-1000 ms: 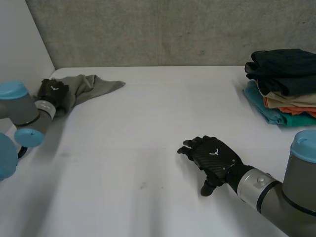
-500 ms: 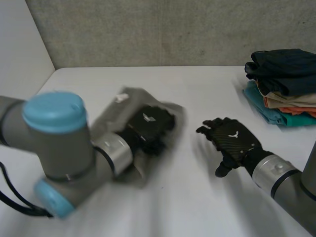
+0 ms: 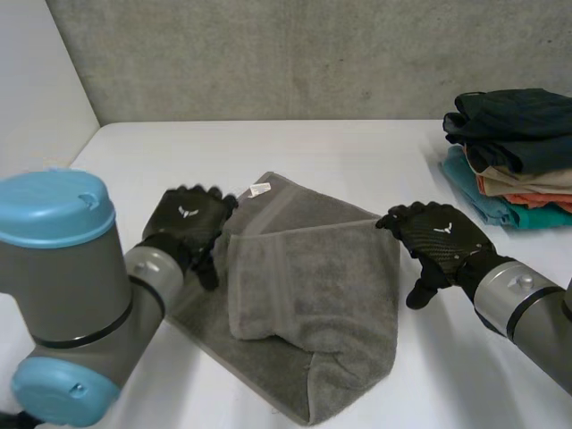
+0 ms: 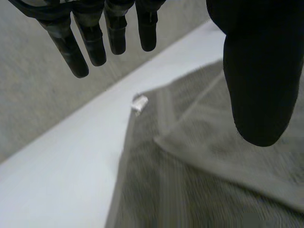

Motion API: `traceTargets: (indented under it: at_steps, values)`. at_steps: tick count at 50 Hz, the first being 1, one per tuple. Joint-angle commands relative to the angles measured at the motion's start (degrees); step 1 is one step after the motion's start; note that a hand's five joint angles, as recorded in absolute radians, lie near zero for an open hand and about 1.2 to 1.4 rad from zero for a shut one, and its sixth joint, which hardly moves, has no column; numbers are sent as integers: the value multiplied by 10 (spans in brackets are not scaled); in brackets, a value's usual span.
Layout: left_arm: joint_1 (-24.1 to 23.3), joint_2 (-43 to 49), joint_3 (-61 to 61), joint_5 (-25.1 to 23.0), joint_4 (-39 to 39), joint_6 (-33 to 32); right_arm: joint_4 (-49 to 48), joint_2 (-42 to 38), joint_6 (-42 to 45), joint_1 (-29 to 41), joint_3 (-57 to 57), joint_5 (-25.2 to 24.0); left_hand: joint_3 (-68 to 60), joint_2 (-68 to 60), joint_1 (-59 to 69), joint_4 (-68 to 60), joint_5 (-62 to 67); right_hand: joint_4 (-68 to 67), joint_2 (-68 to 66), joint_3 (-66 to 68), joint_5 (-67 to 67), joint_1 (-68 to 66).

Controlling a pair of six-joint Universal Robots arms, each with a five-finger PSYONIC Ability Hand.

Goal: Fold the laundry.

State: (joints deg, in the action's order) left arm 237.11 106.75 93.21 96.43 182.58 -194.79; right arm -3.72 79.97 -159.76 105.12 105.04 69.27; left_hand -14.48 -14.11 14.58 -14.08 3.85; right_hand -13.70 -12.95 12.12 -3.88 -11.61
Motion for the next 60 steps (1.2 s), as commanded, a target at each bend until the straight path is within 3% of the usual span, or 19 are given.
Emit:
traceTargets:
  at_steps: [1,7,16,28,38,40,44,50,54,60]
  values:
    - [2,-21,68,-9,0,-3,75,-1,21,19,-19,-45,-40,-43,39,-44,46,37,30,-21,39,16]
    - [22,-56,117,20,50,-7,76,0,56,79,-28,-82,-57,-60,56,-61,63,37,30,-21,39,16]
    - [98,-90,173,10,80,-41,80,-67,107,213,-109,-63,-68,-72,67,-72,75,30,22,-14,31,9]
    - [149,-130,239,-45,106,-42,81,-245,107,326,-274,67,-72,-75,71,-76,78,-7,-15,23,-6,-28]
    - [150,-149,261,-52,113,-41,80,-315,106,333,-348,117,-68,-72,67,-72,75,-196,-203,211,-194,-217]
    - [149,-149,261,-53,113,-41,80,-325,106,333,-362,120,-68,-72,67,-72,75,-424,-431,440,-422,-445]
    - [144,-148,262,-55,113,-40,81,-328,106,332,-375,119,-67,-70,66,-71,73,-663,-670,679,-661,-684]
    - [140,-147,265,-73,113,-39,78,-313,72,325,-396,126,-63,-67,62,-67,70,-663,-670,679,-661,-684]
    - [131,-141,265,-84,113,-37,67,-286,-37,272,-416,167,-43,-47,42,-47,50,-663,-670,679,-661,-684]
    - [103,-126,259,-84,113,-35,64,-279,-80,215,-411,203,-38,-42,37,-42,44,-663,-670,679,-661,-684]
